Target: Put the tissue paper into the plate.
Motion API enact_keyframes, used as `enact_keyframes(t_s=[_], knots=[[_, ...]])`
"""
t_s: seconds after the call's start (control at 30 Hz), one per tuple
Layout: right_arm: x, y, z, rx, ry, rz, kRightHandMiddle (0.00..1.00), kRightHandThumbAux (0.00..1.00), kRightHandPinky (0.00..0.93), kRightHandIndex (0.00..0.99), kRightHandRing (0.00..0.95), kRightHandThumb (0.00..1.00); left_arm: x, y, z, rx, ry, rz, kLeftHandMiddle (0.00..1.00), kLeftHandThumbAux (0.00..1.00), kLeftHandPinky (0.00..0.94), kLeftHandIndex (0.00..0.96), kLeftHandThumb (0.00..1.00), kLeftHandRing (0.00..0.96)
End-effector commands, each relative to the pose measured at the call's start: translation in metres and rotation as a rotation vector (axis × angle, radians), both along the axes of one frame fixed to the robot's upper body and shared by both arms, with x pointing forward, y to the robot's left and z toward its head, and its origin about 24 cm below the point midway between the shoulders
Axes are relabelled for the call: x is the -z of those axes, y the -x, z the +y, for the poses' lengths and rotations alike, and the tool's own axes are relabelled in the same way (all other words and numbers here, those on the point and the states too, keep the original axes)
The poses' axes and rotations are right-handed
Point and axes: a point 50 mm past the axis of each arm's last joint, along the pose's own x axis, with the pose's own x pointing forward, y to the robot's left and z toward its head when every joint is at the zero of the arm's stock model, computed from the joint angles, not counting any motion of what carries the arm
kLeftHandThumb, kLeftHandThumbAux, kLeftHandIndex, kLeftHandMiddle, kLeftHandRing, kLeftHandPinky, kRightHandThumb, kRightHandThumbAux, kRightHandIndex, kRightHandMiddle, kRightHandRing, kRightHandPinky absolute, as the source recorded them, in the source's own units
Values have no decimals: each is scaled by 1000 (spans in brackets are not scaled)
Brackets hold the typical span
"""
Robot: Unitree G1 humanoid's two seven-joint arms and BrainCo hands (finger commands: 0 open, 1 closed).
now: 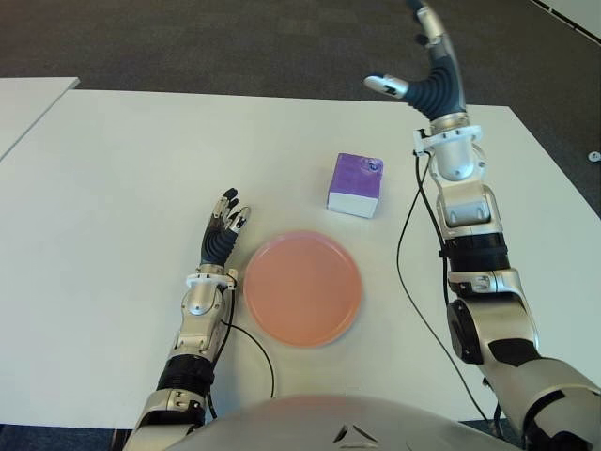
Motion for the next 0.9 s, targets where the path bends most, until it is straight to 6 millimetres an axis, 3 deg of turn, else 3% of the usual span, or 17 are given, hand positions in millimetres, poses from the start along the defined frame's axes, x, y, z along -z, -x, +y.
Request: enact_keyframes(t_s=[0.03, 0.3, 0.6, 0.9], knots=[[16, -20, 32, -42, 133, 101, 0, 478, 0, 0, 0, 261, 13, 8, 0, -16, -1, 76, 0, 420, 0, 0, 0, 0], [48, -24, 42, -203, 315, 277, 0, 406, 0, 0, 0, 229, 13, 9, -1, -20, -1, 86, 0, 424, 0, 0, 0, 0], [78, -30, 40, -197, 445, 315, 0, 379, 0, 0, 0, 197, 12, 8, -1, -34, 4, 92, 0, 422, 0, 0, 0, 0], [86, -33, 34, -188, 505, 317, 0, 397, 0, 0, 0, 175, 12, 9, 0, -33, 7, 85, 0, 426, 0, 0, 0, 0]])
